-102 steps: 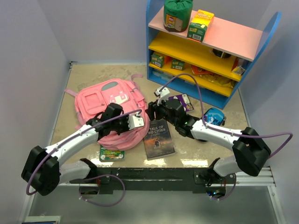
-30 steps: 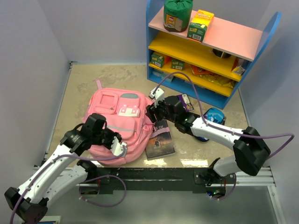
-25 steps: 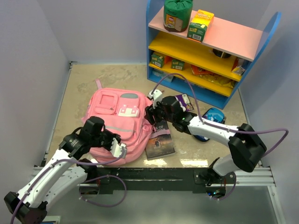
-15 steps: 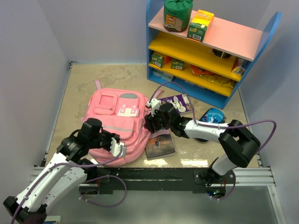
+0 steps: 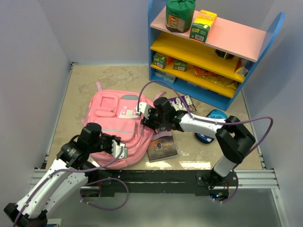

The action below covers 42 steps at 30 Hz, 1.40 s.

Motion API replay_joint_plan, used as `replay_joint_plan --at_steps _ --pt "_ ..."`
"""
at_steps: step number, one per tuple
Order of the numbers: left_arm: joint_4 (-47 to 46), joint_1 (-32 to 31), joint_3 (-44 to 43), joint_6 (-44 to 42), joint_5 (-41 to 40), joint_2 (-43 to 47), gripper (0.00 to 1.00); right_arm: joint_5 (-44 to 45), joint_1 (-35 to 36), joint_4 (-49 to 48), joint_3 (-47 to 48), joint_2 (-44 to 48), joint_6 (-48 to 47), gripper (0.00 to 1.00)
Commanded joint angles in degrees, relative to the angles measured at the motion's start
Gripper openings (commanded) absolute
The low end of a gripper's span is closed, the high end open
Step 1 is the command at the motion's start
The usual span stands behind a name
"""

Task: Pack the student bag
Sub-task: Unzip the student bag at the center of the board.

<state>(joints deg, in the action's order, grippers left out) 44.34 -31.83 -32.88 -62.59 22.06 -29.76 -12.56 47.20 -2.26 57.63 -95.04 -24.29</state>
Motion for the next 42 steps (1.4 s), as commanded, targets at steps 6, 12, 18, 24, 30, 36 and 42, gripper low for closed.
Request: replay_joint_plan --at_steps 6,12,18,24,30,36,42 --pt "-7.95 0.46 0.54 3.0 -6.16 -1.36 0.0 -5.81 0.0 9.82 1.0 2.4 -12.71 0.56" --pt "-7.77 0.46 0.54 2.91 -4.75 -1.62 0.0 -10.12 0.0 7.71 0.65 2.14 -12.18 0.54" --pt "-6.81 0.46 0.1 2.21 -4.66 -1.71 0.0 -7.15 -0.53 9.99 1.25 2.58 -14.02 0.52" --pt "-6.63 0.46 0.19 1.24 -4.31 -1.79 0.0 -8.18 -2.37 16.59 2.84 4.95 -13.51 0.43" --pt "-6.63 0.46 -0.08 0.98 -3.87 -2.15 0.0 -16.53 -5.63 14.22 1.61 7.94 -9.9 0.41" --pt "-7.07 0.46 -0.51 0.98 -3.69 -2.41 0.0 -22.68 -5.54 11.85 2.58 6.19 -5.6 0.38" --pt "-7.51 0.46 -0.34 0.98 -3.96 -2.58 0.0 -25.84 -5.54 7.19 1.7 6.1 -1.2 0.41"
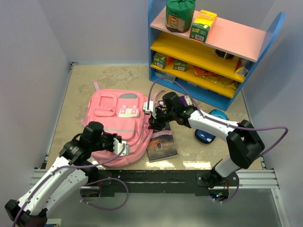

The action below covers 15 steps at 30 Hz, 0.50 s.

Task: Pack the student bag
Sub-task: Unzip the student bag at the center of the board.

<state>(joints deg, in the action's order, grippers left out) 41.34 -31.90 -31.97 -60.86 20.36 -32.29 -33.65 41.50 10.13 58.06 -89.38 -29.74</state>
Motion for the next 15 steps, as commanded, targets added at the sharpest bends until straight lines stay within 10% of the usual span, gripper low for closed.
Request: replay_joint_plan --at_steps 1,15 --pt "-4.52 0.52 -1.34 -0.66 -2.25 -0.05 0.0 -5.19 0.08 -5.64 1.26 0.26 4.6 0.42" --pt "-4.08 0.52 -1.43 -1.28 -2.69 0.21 0.0 -2.56 0.16 -6.36 4.51 -8.34 12.42 0.42"
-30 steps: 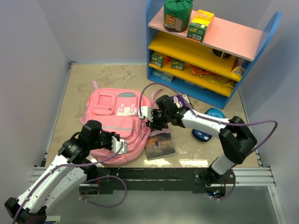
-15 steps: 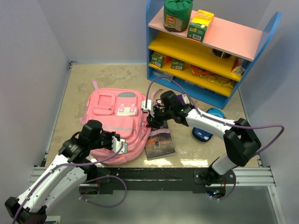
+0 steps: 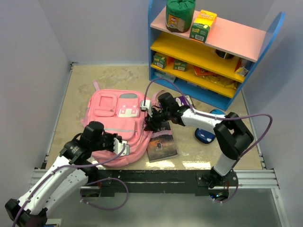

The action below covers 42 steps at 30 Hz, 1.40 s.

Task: Pack the student bag
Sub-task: Unzip the student bag at the center of the board.

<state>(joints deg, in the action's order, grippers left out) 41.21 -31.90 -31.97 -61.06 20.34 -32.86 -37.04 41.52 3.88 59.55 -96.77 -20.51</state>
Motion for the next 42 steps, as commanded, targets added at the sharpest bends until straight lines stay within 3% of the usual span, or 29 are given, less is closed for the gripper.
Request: replay_joint_plan --at_steps 1,7,11,19,28,37,42 --pt "-3.95 0.52 -1.35 -1.08 -2.67 0.87 0.0 1.26 0.23 0.25 3.38 -1.22 3.29 0.41" --pt "-4.12 0.52 -1.43 -1.08 -2.32 0.69 0.0 2.76 0.14 -0.71 2.42 -2.02 5.3 0.33" --pt "-3.95 0.52 -1.61 -0.99 -2.23 0.69 0.0 3.02 0.23 -1.94 2.06 -1.75 6.18 0.18" --pt "-4.21 0.52 -1.87 -0.99 -2.23 0.34 0.0 7.15 0.14 -3.62 0.66 1.49 7.5 0.0" --pt "-9.83 0.52 -3.63 5.32 -5.13 -4.13 0.0 19.89 1.11 -6.78 -1.01 5.62 14.44 0.0" --pt "-17.74 0.61 -6.35 17.9 -10.93 -12.4 0.0 32.81 13.67 -12.84 -6.81 9.84 19.18 0.0" --pt "-19.06 1.49 -6.88 23.08 -12.43 -14.33 0.0 35.81 14.64 -15.74 -11.02 13.18 23.41 0.0"
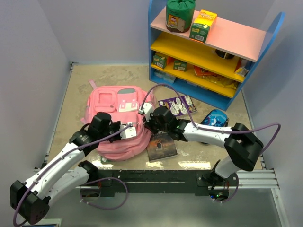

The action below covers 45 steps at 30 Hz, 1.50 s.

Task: Pack the student bag
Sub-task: Unzip the student bag at the center of the board.

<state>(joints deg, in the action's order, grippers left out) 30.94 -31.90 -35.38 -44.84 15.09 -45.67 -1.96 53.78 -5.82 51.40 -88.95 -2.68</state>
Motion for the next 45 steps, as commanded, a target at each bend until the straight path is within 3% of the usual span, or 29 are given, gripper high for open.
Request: replay_joint_plan --at_steps 1,9,20,24,30,42,43,45 --pt "-8.96 2.36 -3.91 8.26 -7.27 -3.09 0.0 0.9 2.82 -6.56 -3.49 7.02 6.62 0.0" --pt "-6.6 8.96 -10.32 18.12 0.37 -10.92 0.0 5.03 8.09 -14.91 -8.68 12.66 12.25 0.0" --pt "0.61 9.22 -27.89 29.62 5.91 -24.46 0.0 18.64 22.85 -22.11 -4.82 6.07 12.09 0.0" --pt "-0.09 9.14 -30.36 32.27 10.21 -26.13 0.0 20.85 25.84 -21.95 0.53 1.5 10.15 0.0" --pt "-0.97 9.22 -34.84 33.15 15.49 -27.37 0.0 17.43 29.54 -24.76 5.97 -5.0 5.67 0.0" --pt "-0.53 9.14 -37.13 33.59 19.27 -27.98 0.0 8.63 30.6 -15.45 28.31 -24.06 0.83 0.0" --pt "-0.7 9.22 -37.22 33.59 19.8 -27.98 0.0 8.9 30.6 -13.44 29.54 -25.39 0.83 0.03" --pt "-0.7 9.31 -37.31 32.98 20.24 -27.81 0.0 11.25 30.51 -11.5 32.44 -26.89 1.09 0.21"
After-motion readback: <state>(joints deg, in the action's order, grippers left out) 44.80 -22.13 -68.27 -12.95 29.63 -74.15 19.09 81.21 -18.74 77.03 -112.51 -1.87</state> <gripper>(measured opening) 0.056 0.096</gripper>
